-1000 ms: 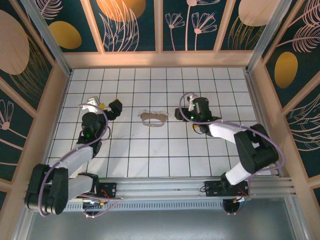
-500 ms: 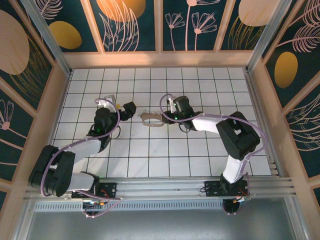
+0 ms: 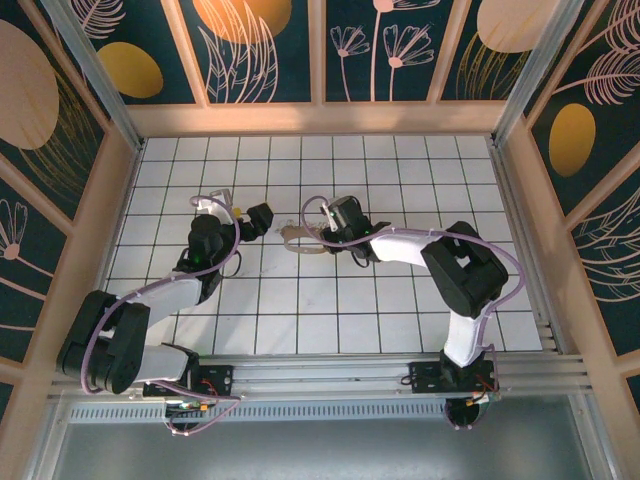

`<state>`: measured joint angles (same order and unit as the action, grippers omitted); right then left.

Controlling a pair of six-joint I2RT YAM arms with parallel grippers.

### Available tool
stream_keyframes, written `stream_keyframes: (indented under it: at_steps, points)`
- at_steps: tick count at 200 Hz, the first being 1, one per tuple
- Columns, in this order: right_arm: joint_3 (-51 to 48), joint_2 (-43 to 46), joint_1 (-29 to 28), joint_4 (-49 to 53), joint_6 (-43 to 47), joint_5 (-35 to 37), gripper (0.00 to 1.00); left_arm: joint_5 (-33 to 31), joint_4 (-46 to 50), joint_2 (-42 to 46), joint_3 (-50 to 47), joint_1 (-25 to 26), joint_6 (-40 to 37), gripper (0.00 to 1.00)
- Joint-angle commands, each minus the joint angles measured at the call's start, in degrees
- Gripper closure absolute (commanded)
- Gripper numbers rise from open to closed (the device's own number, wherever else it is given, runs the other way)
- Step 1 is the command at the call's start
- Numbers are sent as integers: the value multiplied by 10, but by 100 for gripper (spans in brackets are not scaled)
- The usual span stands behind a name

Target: Put the keys on the keyring

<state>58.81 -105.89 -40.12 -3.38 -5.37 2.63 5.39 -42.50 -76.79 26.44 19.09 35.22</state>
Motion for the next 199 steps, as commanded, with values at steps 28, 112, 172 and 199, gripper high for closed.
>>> stream_keyframes:
  at_steps: [28,112,172,199]
  points:
    - [12,-13,-2,19,18,33,74,3,3,14,8,3,-8,1]
    - [21,-29,-1,16,21,32,77,5,-1,17,6,3,-6,1]
    - [28,-39,4,16,24,40,94,9,-5,15,5,3,-7,1]
    - [31,-29,6,24,28,34,100,14,-8,15,3,3,-9,1]
